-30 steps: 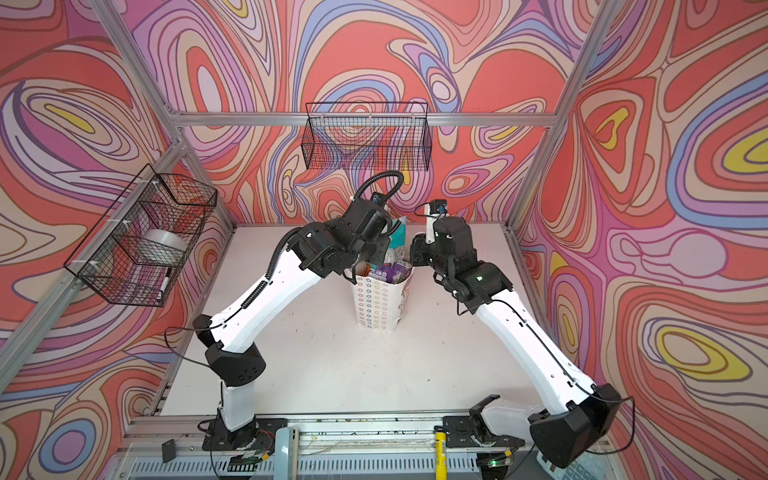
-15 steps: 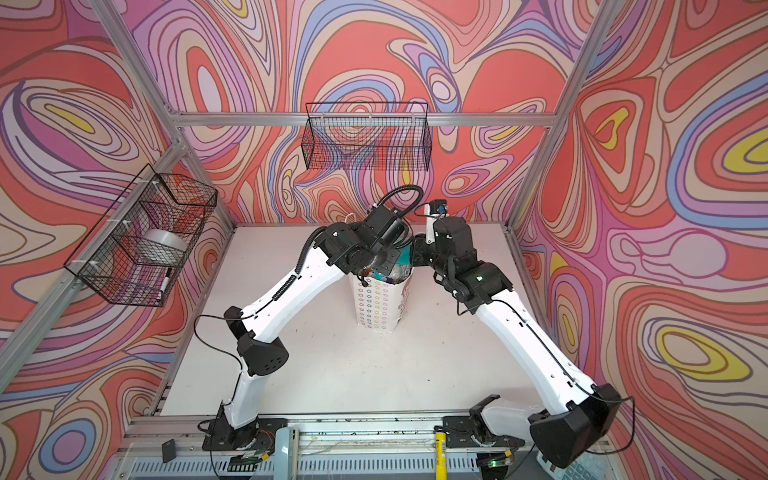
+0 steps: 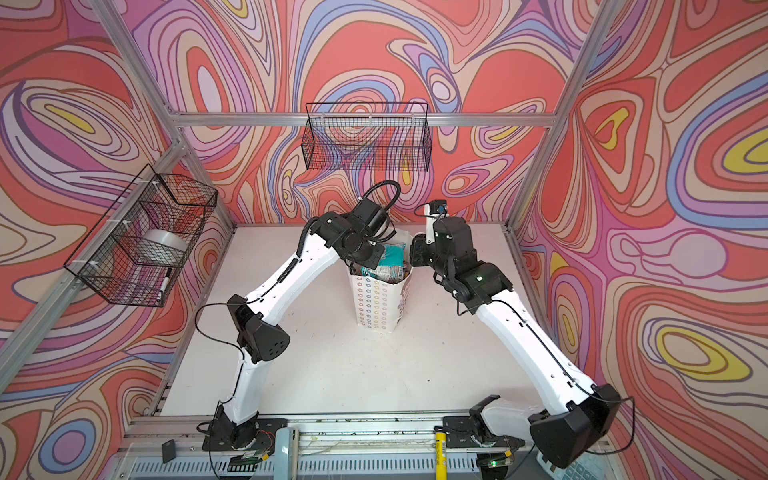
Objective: Place the snacks into the paper bag
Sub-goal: 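Lower the teal bag into the paper bag and open the left gripper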
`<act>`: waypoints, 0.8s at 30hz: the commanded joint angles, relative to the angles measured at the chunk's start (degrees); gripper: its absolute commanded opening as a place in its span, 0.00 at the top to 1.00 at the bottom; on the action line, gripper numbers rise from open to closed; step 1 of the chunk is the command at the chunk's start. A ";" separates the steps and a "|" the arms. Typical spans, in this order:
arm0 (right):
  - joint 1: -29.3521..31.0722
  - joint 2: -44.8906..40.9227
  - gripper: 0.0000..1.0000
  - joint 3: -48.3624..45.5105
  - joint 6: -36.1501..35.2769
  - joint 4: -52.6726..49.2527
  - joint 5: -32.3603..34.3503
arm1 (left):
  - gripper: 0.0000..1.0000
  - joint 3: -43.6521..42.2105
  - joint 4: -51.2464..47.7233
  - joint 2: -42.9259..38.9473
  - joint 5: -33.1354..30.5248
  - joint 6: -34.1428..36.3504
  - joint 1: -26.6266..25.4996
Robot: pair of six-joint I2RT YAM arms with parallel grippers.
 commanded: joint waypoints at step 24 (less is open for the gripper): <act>-0.33 -1.12 1.00 -0.27 -0.44 2.27 0.04 | 0.26 -10.38 13.66 -21.66 14.50 -5.77 -0.52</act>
